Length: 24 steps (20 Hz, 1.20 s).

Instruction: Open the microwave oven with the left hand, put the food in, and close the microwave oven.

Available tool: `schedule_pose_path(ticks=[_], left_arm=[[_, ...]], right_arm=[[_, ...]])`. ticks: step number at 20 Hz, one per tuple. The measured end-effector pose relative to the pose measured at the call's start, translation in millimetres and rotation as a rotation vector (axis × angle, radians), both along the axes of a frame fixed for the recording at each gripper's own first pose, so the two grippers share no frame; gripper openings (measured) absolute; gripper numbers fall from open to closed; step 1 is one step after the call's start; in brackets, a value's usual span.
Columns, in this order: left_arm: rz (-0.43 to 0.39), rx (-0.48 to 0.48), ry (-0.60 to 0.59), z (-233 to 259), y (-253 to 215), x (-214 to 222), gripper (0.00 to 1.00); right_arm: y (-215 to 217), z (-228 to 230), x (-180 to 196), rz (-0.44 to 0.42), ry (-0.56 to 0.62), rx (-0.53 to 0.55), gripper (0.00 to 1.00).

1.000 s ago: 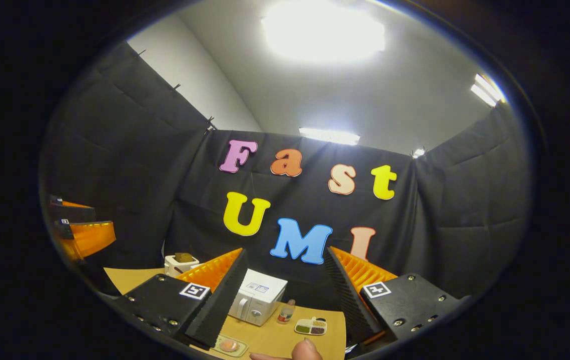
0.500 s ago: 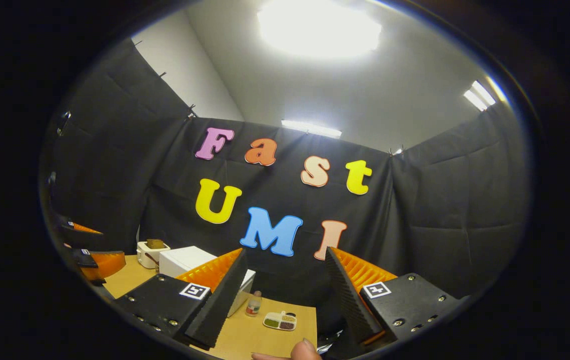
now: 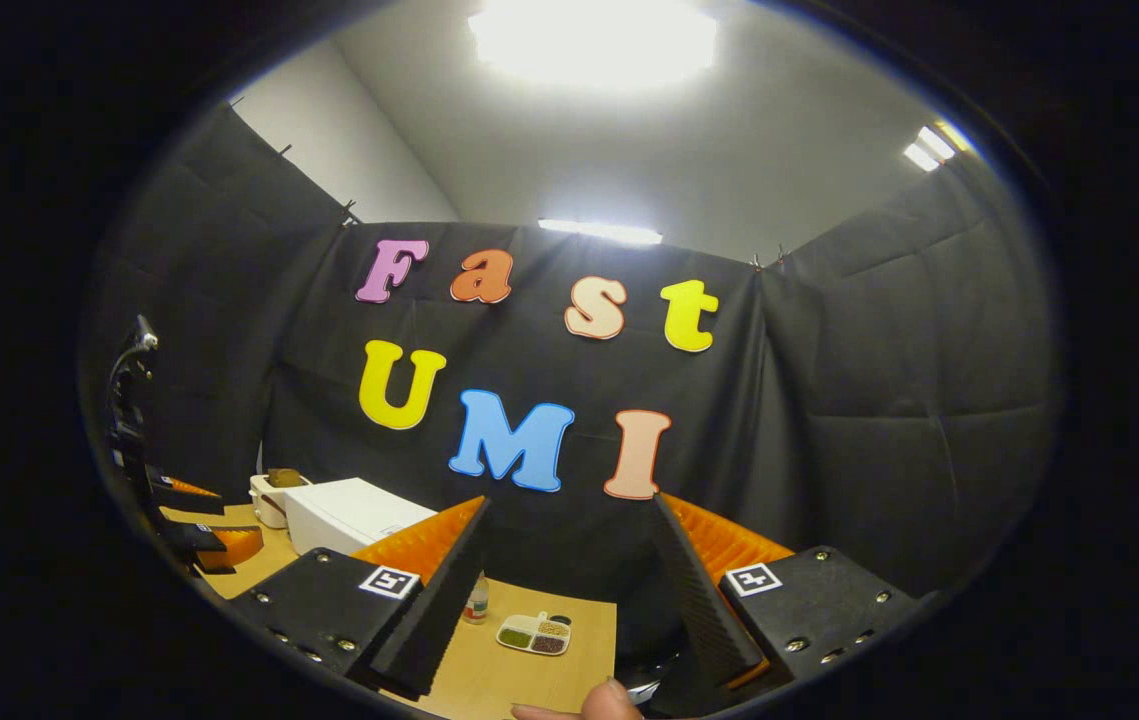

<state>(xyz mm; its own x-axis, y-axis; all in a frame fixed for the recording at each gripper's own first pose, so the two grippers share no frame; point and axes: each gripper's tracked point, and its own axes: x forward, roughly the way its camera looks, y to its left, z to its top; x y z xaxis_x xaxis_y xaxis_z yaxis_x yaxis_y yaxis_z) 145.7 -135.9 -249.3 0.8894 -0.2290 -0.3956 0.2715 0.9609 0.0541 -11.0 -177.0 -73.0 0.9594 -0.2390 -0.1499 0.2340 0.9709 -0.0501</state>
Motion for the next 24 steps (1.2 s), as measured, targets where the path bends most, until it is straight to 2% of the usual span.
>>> schedule_pose_path(ticks=[2, 5, 8, 9, 14, 16, 18, 21, 24], left_arm=[[-0.028, 0.015, 0.044, -36, -12, 22, 0.96], [-0.059, 0.024, 0.085, -83, -21, 60, 0.94], [-0.083, 0.022, 0.119, -128, -21, 95, 0.95], [-0.090, 0.042, 0.127, -142, -19, 108, 0.99], [-0.150, 0.048, 0.196, -219, -19, 159, 0.95], [-0.159, 0.041, 0.235, -251, -17, 179, 0.97], [-0.167, 0.037, 0.291, -284, -18, 194, 0.96], [-0.174, 0.041, 0.319, -320, -19, 217, 1.00], [-0.191, 0.033, 0.350, -347, -24, 234, 0.98]], right_arm=[[-14, -12, -2, -0.050, 0.031, -0.013, 0.95], [-24, -23, 2, -0.136, 0.078, -0.011, 0.95], [-26, -25, 12, -0.206, 0.121, -0.013, 0.95], [-25, -23, 15, -0.230, 0.126, -0.017, 0.96], [-10, -29, 36, -0.326, 0.190, -0.044, 0.96], [-9, -31, 37, -0.368, 0.223, -0.083, 0.95], [3, -32, 42, -0.373, 0.250, -0.104, 0.96], [11, -34, 44, -0.385, 0.300, -0.161, 0.96], [23, -37, 43, -0.387, 0.336, -0.176, 0.96]])
